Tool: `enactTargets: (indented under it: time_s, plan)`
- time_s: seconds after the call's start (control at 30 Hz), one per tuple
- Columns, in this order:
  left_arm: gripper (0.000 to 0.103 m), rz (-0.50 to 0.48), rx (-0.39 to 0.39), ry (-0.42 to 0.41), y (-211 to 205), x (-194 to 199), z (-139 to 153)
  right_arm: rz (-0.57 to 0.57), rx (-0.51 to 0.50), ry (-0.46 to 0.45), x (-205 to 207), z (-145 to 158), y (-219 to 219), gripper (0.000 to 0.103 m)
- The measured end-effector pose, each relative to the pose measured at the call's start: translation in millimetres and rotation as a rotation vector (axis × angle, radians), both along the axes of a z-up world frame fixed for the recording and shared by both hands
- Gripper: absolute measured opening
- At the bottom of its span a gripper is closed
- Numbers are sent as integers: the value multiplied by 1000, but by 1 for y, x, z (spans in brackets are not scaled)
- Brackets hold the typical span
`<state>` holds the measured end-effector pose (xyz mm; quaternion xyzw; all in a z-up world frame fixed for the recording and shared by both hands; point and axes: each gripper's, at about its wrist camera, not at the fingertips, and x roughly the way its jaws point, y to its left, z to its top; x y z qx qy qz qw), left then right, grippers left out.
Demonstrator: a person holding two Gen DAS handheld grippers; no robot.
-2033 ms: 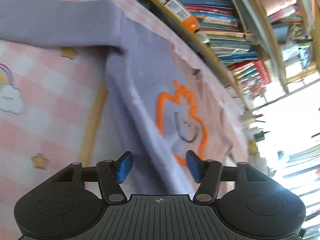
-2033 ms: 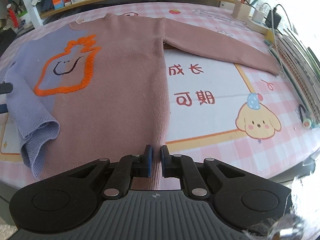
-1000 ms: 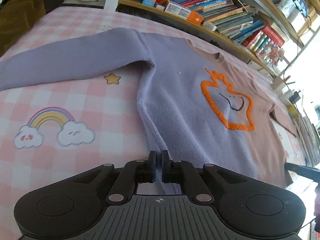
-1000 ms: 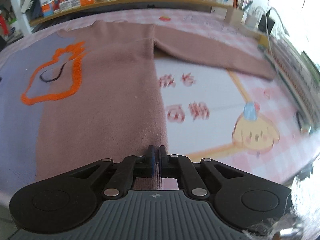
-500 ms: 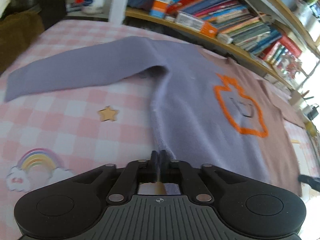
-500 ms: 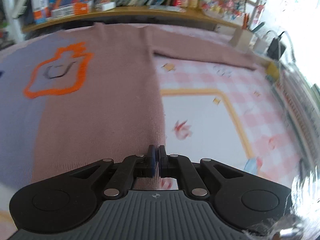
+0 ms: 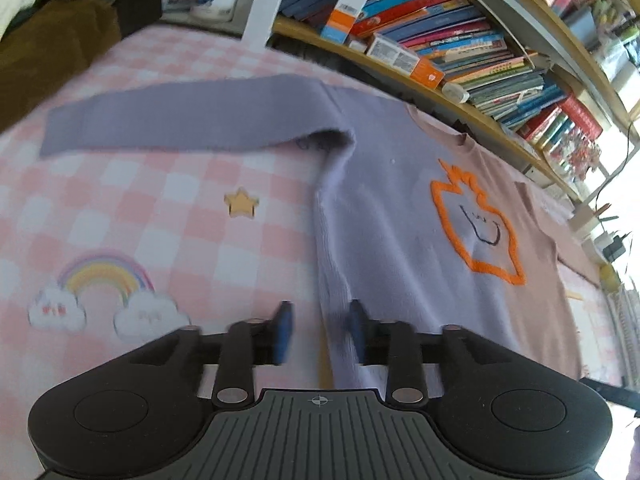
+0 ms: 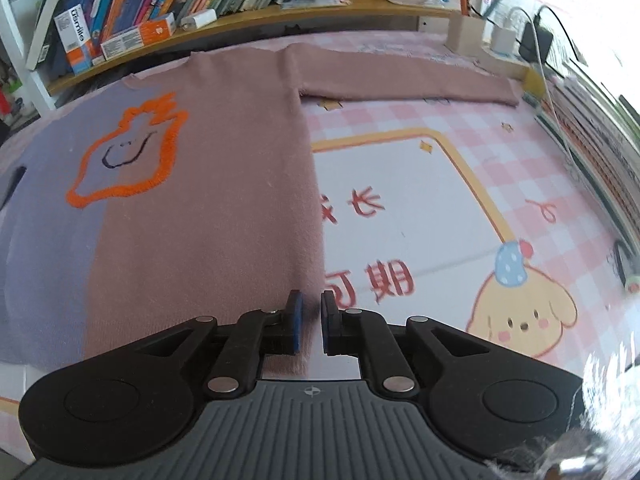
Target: Fold clothes
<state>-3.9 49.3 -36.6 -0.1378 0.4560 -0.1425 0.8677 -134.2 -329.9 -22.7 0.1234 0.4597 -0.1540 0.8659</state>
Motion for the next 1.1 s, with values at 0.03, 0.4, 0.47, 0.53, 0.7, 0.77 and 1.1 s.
enactTargets:
  time_s: [0.03,0.4,0.47,0.53,0.7,0.77,1.1]
  plan:
    - [35,0,-7,5,-2,-3,-1,4,0,0,-2,0,0,8]
    - [4,-19,118,-37,-21,1,-4,88,-6,4,1,-1,13,4]
    - [4,-43,123,-36,-24,0,-3,87,-23,-3,0,-2,14,3]
    - [4,-55,123,-36,-27,-3,-4,48,-57,-8,-1,-3,9,0]
    - [4,-91,119,-28,-33,-12,-3,0,-82,10,-4,-7,-6,0]
    - [4,-105,123,-32,-34,-15,0,-14,-62,6,-6,-5,-7,0]
    - [4,-116,100,-28,-33,-17,-3,-40,54,-58,-12,8,-3,20]
